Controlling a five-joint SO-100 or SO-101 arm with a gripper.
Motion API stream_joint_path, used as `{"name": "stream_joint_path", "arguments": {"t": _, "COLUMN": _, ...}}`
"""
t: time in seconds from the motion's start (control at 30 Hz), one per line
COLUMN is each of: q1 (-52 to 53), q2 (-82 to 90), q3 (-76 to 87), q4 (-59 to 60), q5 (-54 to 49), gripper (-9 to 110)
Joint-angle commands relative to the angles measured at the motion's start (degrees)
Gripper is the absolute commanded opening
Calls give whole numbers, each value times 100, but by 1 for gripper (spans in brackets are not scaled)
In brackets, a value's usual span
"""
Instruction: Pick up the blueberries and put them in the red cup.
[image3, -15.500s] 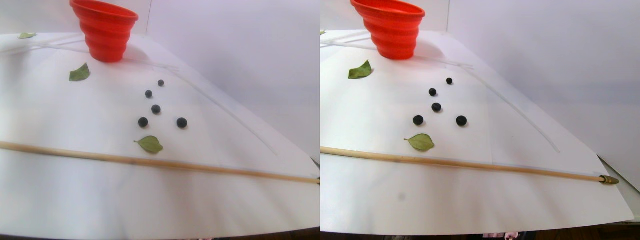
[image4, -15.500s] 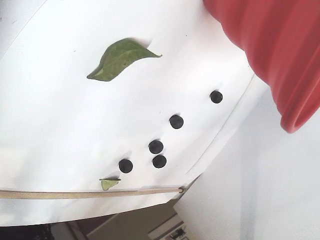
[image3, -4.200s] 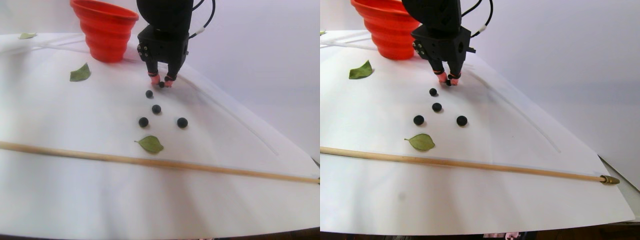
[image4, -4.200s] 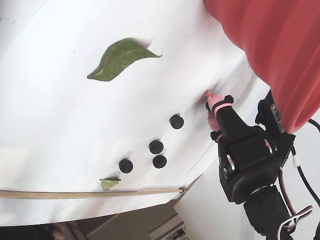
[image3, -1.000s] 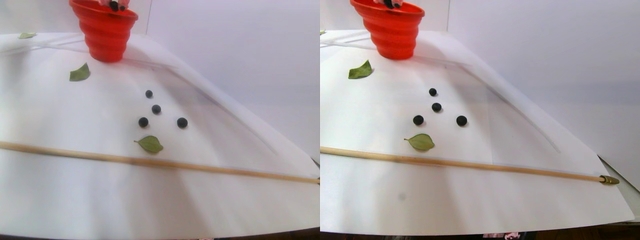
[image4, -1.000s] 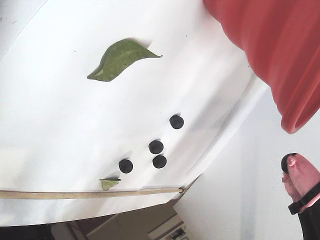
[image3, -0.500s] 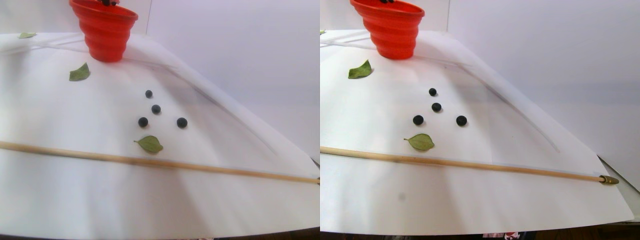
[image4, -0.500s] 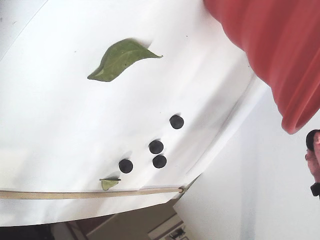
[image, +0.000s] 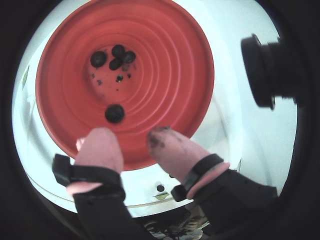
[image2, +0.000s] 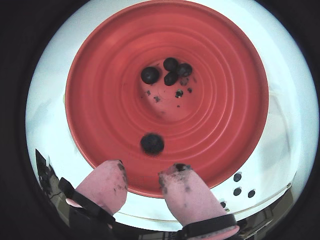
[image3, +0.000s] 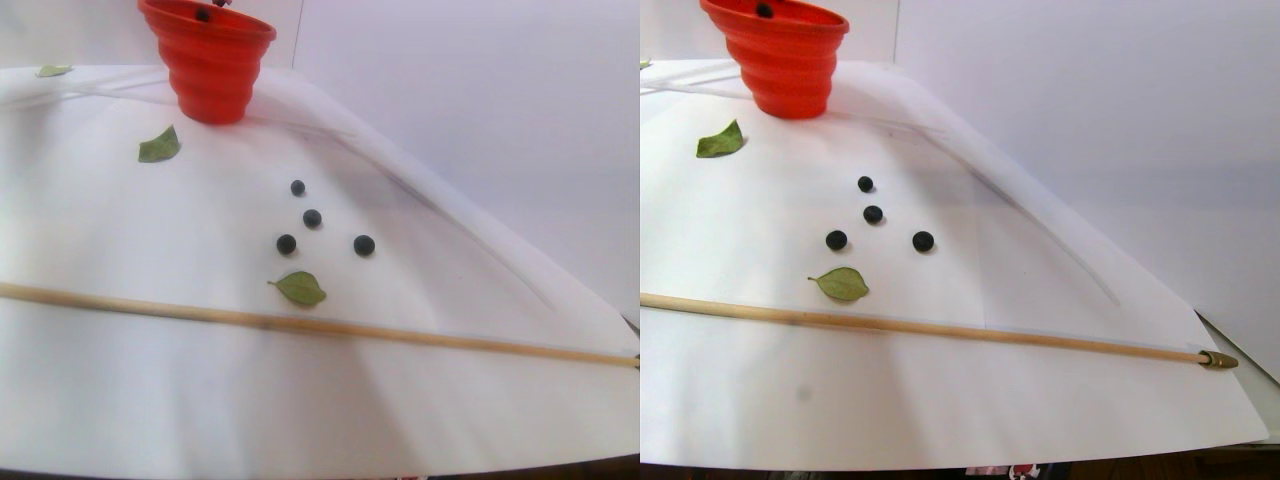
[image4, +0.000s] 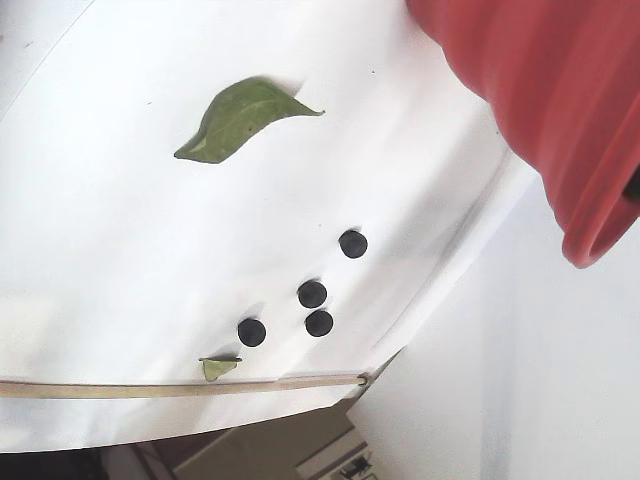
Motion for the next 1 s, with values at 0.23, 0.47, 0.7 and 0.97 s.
{"name": "stream_joint_path", "arguments": {"t": 0.23, "q1": 281, "q2": 466, "q3": -475, "q4": 510, "q5": -158, "gripper": 16}}
{"name": "stream_joint_path", "arguments": {"t": 0.47, "q1": 448, "q2": 703, "q3": -545, "q4": 967, "q5": -229, "gripper": 15}}
{"name": "stream_joint_path", "arguments": {"t": 0.7, "q1": 668, "q2": 905, "q3": -642, "q4": 1310, "q5": -185, "gripper": 15}}
{"name": "stream_joint_path", "arguments": {"t": 0.97, "q1": 1055, "q2": 1283, "q3": -589, "q4": 1749, "q5": -114, "gripper": 15}}
